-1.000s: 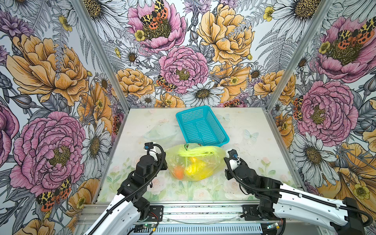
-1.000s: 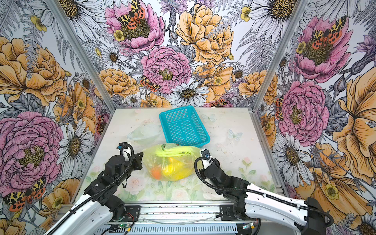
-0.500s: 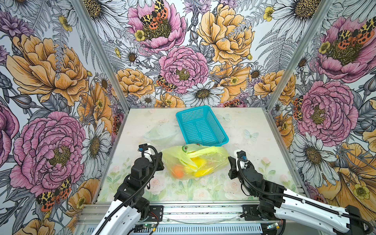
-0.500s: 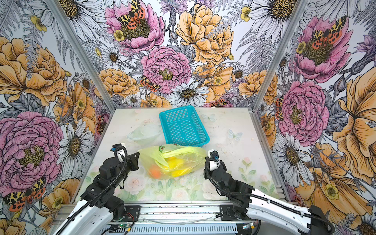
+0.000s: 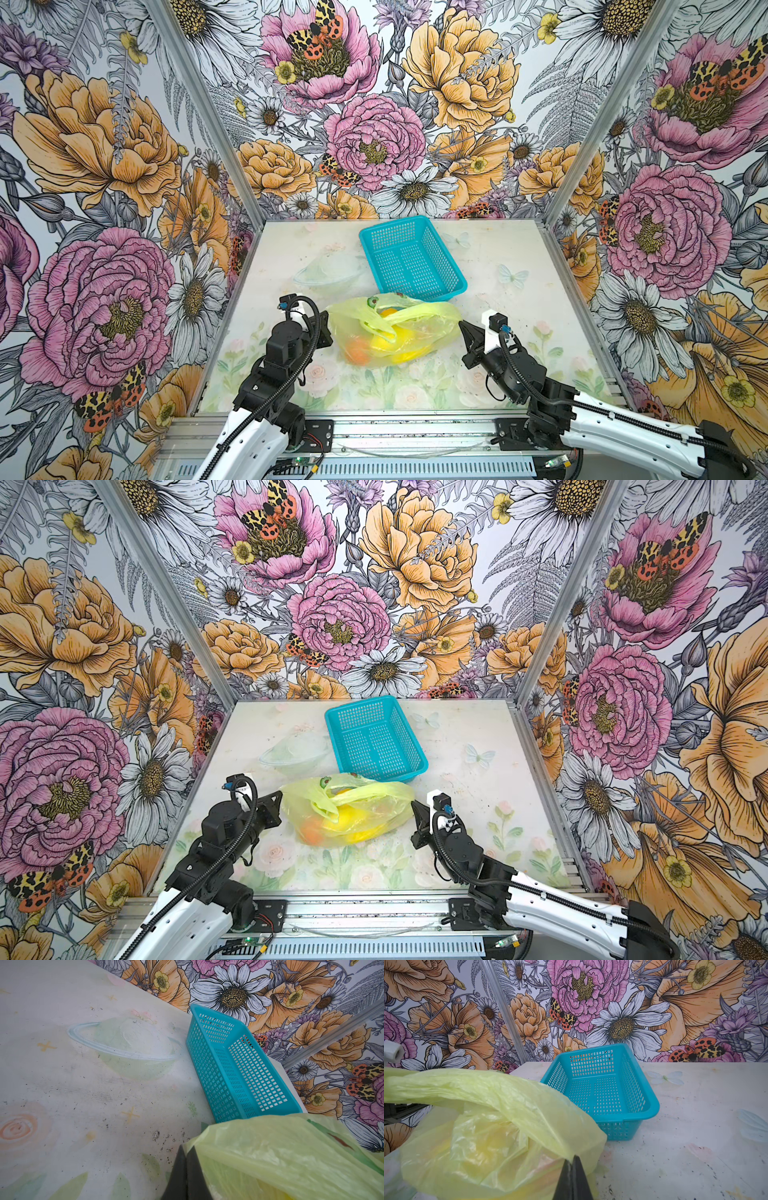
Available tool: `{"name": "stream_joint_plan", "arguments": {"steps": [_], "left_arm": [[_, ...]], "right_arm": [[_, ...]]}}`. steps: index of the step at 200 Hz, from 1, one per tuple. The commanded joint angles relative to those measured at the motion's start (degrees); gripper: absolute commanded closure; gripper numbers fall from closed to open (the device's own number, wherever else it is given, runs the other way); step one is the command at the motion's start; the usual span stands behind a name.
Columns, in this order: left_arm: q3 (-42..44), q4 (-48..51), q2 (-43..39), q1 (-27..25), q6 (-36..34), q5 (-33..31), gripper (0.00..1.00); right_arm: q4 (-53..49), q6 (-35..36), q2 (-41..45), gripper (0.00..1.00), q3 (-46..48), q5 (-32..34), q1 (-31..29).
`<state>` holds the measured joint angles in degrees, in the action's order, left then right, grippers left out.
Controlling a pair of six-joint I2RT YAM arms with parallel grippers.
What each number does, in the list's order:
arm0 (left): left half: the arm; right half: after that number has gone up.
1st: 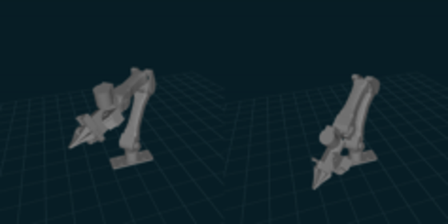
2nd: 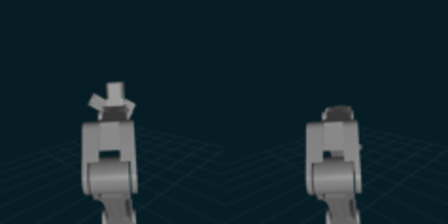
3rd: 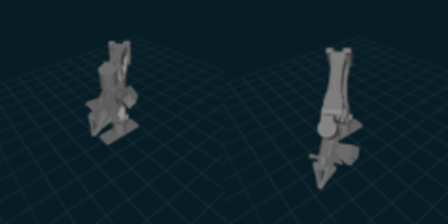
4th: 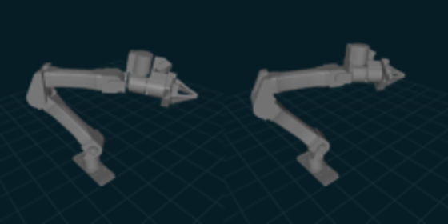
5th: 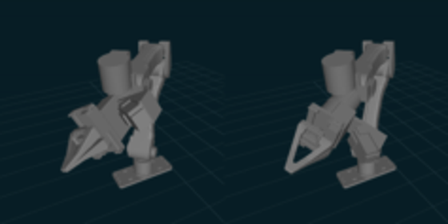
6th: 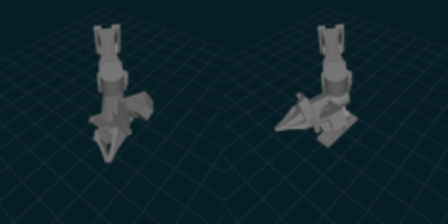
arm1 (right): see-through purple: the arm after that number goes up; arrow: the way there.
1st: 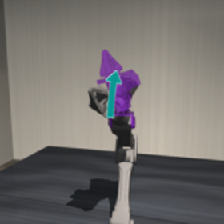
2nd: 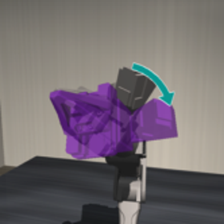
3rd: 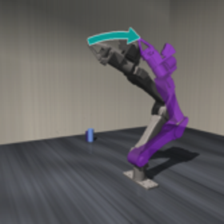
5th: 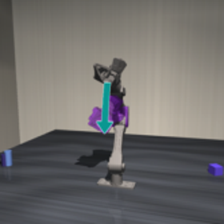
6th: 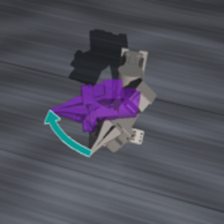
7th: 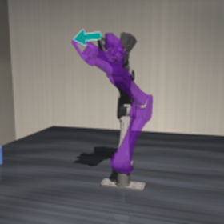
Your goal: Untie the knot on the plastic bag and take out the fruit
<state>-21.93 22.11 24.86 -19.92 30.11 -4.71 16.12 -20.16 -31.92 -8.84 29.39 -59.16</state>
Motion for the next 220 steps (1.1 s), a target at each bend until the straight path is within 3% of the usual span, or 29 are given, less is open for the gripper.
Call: {"name": "stream_joint_plan", "arguments": {"steps": [1,9,22,48,64,101,124,165,191,220], "left_arm": [[0.6,-2.2,-0.3,1.1,0.3,1.2,1.00],[0.5,-2.1,-0.3,1.3,0.2,1.1,1.00],[0.3,-2.0,-0.3,1.7,0.3,1.2,1.00],[0.8,-2.8,-0.3,2.2,0.3,2.5,1.00],[0.6,-2.8,-0.3,2.3,0.0,3.0,1.00],[0.5,-2.8,0.0,2.3,0.0,2.4,1.00],[0.5,-3.1,0.3,2.4,0.0,2.2,1.00],[0.5,-3.8,1.2,2.6,0.2,1.8,1.00],[0.6,-4.2,1.9,2.7,0.0,2.8,1.00],[0.7,-4.2,1.7,2.9,0.1,2.9,1.00]], "right_arm": [[5.6,-1.1,1.4,1.00,1.2,-0.4,0.4],[4.9,-1.2,2.2,1.00,1.1,-0.5,0.4],[2.1,-1.6,4.0,0.91,0.2,-0.5,0.4],[-4.1,-1.3,8.1,0.63,-1.1,-0.2,0.3],[-9.1,-0.4,9.9,0.51,-3.1,-0.6,0.1],[-15.5,4.6,6.4,0.27,-9.0,-5.1,-4.1],[-14.4,9.0,-3.4,0.23,-13.3,-3.1,-11.4],[-12.8,16.7,-30.9,0.19,-25.1,9.7,-25.4],[-12.2,19.2,-43.2,0.17,-32.3,14.2,-28.9],[-12.4,19.2,-48.0,0.14,-35.9,14.3,-29.2]]}}
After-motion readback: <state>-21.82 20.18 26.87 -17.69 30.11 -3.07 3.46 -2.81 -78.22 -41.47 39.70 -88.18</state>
